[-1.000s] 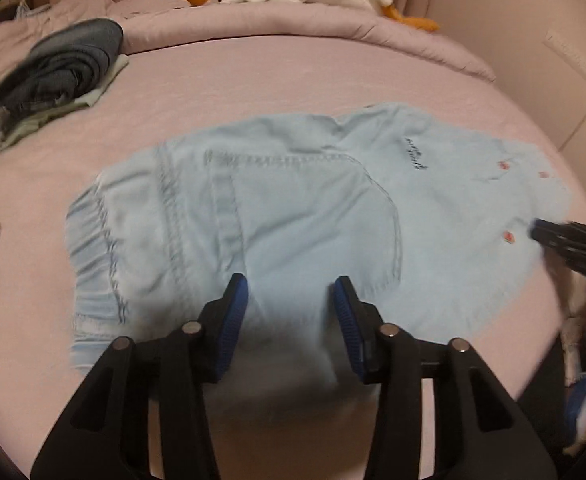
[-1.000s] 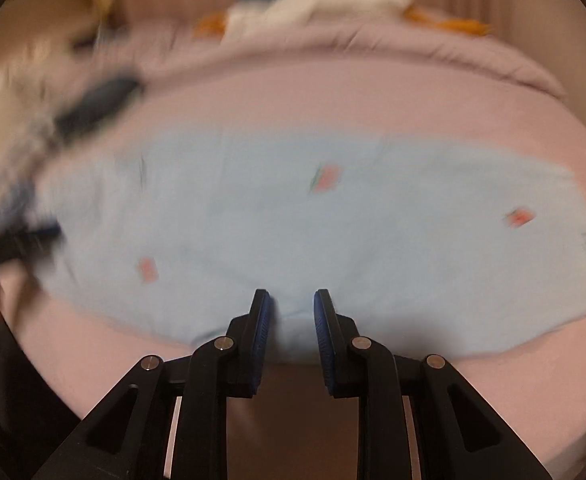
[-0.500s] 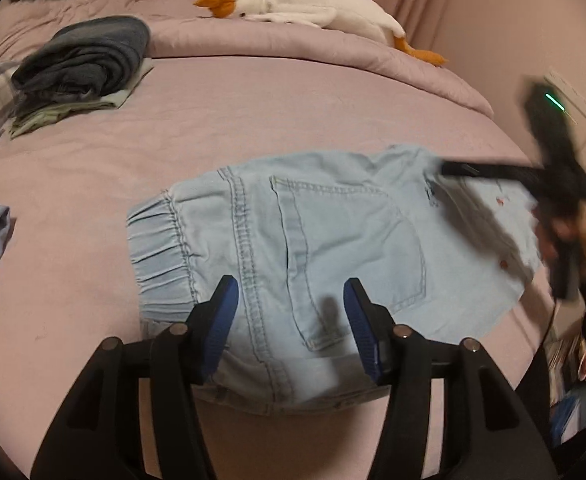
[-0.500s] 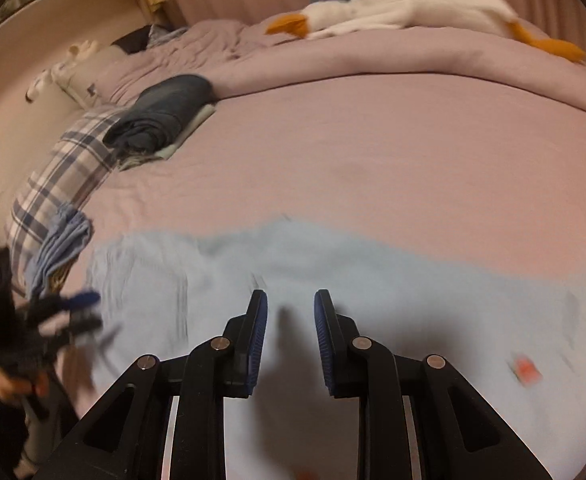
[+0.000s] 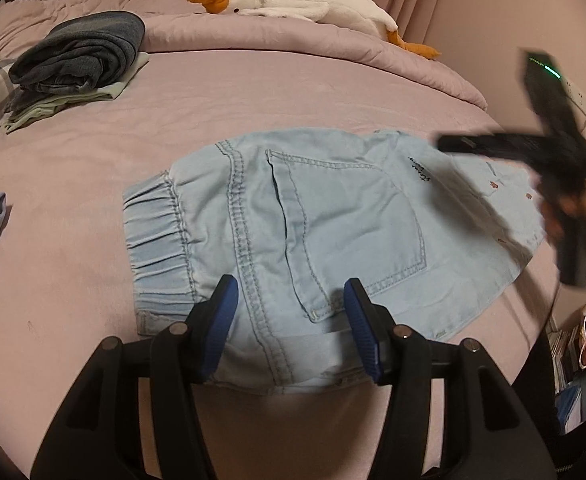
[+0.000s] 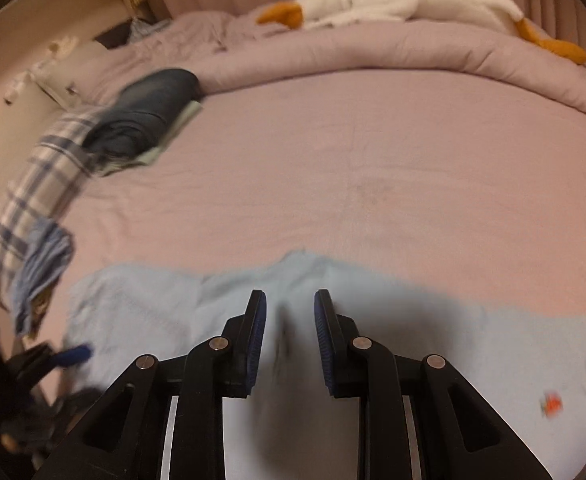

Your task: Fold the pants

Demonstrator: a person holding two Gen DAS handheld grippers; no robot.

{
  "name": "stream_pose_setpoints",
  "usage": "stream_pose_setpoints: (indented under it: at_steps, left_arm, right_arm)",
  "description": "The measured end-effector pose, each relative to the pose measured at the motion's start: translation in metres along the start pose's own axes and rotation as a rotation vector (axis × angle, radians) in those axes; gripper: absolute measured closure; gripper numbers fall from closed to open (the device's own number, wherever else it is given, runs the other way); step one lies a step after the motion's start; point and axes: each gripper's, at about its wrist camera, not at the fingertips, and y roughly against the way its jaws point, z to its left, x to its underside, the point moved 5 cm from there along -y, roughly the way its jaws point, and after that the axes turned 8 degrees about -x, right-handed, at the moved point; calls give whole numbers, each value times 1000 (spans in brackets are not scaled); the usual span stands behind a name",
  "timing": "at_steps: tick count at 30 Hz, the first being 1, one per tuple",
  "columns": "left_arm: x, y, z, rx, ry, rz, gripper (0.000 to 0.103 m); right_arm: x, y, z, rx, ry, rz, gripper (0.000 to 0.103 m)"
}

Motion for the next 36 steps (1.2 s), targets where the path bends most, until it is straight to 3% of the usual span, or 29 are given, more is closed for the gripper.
stream_pose_setpoints:
  at_steps: [5,8,11,13,15,18,22,25,29,32,36]
  left_arm:
    - [-1,-2,-1,-18,0,7,47]
    - [-2,-3,-4,-34,1,15,43]
    - [-5,-3,-10,-85,1,37,41]
    - [-6,4,-14,-77,33,32,39]
    - [-7,17,-21,-19,74,4,38]
    - [-8,27,-41,32,58,-13,32]
    - [-11,22,-75,85,2,19,30]
    - [-13,8,-102,149,-14,58,30]
    - [-18,-9,-134,231,-10,115,30]
    - [-23,-19,-159,302,5,145,30]
    - [-32,-31,-189,376,29,189,30]
  right_arm:
    - [60,41,2,109,103,31,79]
    - [112,30,-4,154,152,162,78]
    - [120,35,-7,149,161,74,77]
    - [114,43,-15,59,48,57,71]
    - [108,65,-33,-112,-116,-30,71]
    - [110,106,-80,-174,-307,-184,70]
    - [133,164,-164,-128,-585,-382,66]
    - [175,211,-232,1,-806,-513,66]
    - [217,249,-280,124,-965,-614,66]
    - [229,256,-301,106,-1022,-662,66]
    - [219,250,-317,58,-1044,-691,66]
